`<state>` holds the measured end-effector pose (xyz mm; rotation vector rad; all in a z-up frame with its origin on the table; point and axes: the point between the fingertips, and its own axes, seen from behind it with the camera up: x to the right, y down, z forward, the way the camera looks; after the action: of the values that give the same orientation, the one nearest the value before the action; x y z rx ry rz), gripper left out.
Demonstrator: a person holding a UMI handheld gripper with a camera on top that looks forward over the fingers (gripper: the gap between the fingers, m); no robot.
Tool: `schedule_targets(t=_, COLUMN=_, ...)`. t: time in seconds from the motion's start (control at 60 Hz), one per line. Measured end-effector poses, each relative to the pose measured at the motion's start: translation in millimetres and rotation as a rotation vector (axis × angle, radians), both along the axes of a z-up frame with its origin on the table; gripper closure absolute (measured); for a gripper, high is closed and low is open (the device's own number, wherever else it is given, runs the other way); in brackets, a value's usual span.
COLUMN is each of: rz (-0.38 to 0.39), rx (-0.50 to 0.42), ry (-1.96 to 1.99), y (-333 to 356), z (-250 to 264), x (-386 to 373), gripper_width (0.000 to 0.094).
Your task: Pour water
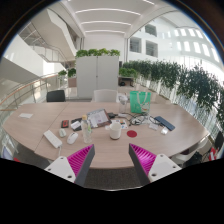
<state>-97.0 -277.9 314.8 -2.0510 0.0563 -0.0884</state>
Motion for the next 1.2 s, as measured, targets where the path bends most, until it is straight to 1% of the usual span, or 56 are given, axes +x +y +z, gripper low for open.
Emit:
schedule_targets(t=0.017, rz=-0.005, rx=-0.001, ry=-0.002, y=-1, z=0, x=-22, gripper_width=0.0161)
schedule_targets(t=0.033, rz=-0.004, rx=-0.001, ry=-0.005, y=-1, z=0, x=-26, gripper_width=0.016)
schedule_targets(t=0.167, rz=0.023, rx=0.019, ry=-0.027, y=13, z=-14, x=-44, gripper_width=0.016)
schedule_targets(t=0.317, rz=0.074, rx=0.043, ry=0.023, y=53, z=-63, x=-72, gripper_width=0.0159)
schedule_targets(t=0.367, rz=0.091, rx=0.062, ry=0.048, y=75, z=-81, x=-84, gripper_width=0.0158)
schedule_targets(t=0.467, rz=0.132, rx=0.137, ry=0.031, y=132, z=-111, x=-108, gripper_width=0.0159)
schedule_targets(t=0.55, rz=0.158, rx=0.182, ry=0.064, y=184, z=-136, x=-133, gripper_width=0.016)
schedule_targets(t=0.683, rz=0.191, rx=0.226, ry=0.103, y=264, z=-166, x=-160, gripper_width=0.016)
schedule_targets(t=0.8, rz=0.181, rx=0.237, ry=0.066, y=320, z=-193, x=-160, gripper_width=0.0167)
schedule_targets(t=0.883, rz=0.172, rx=0.255, ry=0.066, y=351, z=-203, x=-158, gripper_width=0.016)
schedule_targets(t=0.9, rz=0.173, rx=0.26, ry=0.068, y=360, z=-207, x=-159, gripper_width=0.0172)
schedule_targets(t=0.917, rz=0.175, rx=0.264, ry=0.071, y=362, z=-206, x=-159, gripper_width=0.0204)
schedule_targets(t=0.933, rz=0.176, rx=0.269, ry=0.074, y=367, z=-207, x=-160, gripper_width=0.0254)
schedule_targets(t=0.967, rz=0.191, rx=0.268, ry=0.075, y=375, z=-211, x=-164, gripper_width=0.0382)
schedule_targets(t=1.017, rz=0.199, rx=0.297, ry=0.043, y=383, z=-208, x=-164, gripper_width=0.0387)
schedule_targets(t=1.1, rz=0.214, rx=0.327, ry=0.013, y=389, z=-208, x=-166, gripper_width=0.0436)
schedule_targets(t=1.15, rz=0.202, rx=0.326, ry=0.022, y=388, z=-208, x=-165, gripper_width=0.0482)
schedule_targets(t=1.2, rz=0.199, rx=0.306, ry=0.038, y=391, z=-210, x=-165, gripper_width=0.0518)
